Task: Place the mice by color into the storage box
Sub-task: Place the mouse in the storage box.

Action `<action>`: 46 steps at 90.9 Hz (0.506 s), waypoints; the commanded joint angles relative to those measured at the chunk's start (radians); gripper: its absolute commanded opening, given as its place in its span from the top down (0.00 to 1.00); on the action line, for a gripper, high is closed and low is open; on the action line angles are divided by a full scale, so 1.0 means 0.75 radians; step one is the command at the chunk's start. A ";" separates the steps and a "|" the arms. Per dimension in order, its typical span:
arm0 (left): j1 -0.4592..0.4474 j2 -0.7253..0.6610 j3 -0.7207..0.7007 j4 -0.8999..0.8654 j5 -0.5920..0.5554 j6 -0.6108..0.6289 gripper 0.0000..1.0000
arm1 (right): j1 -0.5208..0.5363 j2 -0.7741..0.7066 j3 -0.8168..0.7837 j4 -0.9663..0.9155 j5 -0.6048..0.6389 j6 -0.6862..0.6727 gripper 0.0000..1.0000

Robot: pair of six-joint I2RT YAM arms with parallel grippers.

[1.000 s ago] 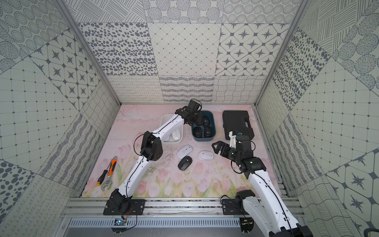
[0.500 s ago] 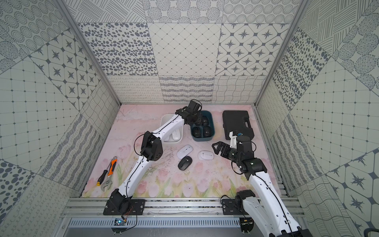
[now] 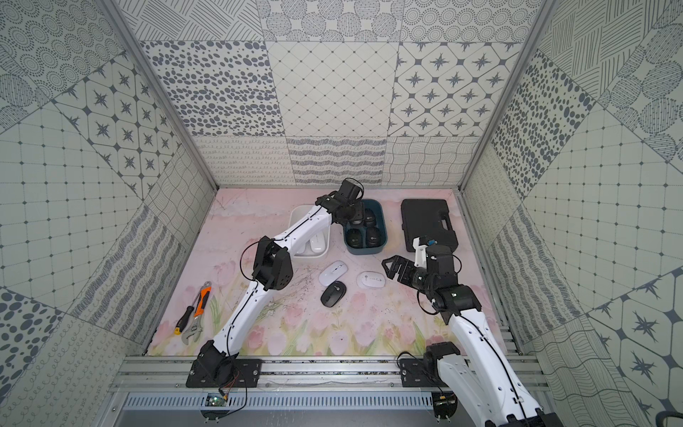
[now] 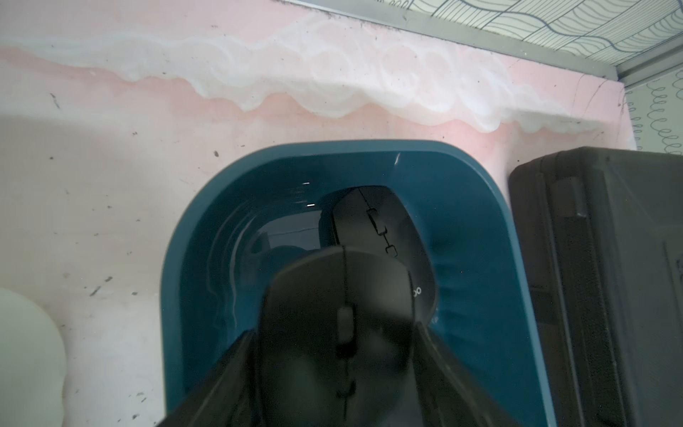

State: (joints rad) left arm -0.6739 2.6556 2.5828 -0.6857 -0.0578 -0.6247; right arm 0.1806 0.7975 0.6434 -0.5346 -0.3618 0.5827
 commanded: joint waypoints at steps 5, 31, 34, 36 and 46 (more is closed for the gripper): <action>-0.003 -0.032 -0.009 -0.016 -0.020 0.002 0.25 | -0.006 -0.035 0.033 0.016 -0.019 -0.027 0.01; -0.005 -0.091 -0.036 -0.004 -0.023 -0.003 0.22 | -0.005 -0.043 0.039 0.014 -0.022 -0.021 0.01; -0.007 -0.107 -0.042 0.004 -0.023 -0.001 0.20 | -0.006 -0.043 0.041 0.015 -0.023 -0.021 0.01; -0.007 -0.118 -0.045 0.006 -0.025 -0.001 0.20 | -0.006 -0.042 0.042 0.015 -0.023 -0.021 0.01; -0.011 -0.176 -0.061 0.010 -0.023 -0.004 0.18 | -0.006 -0.037 0.047 0.019 -0.027 -0.017 0.01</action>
State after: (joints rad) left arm -0.6762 2.5961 2.5496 -0.6922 -0.0589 -0.6250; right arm 0.1806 0.7776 0.6453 -0.5385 -0.3714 0.5728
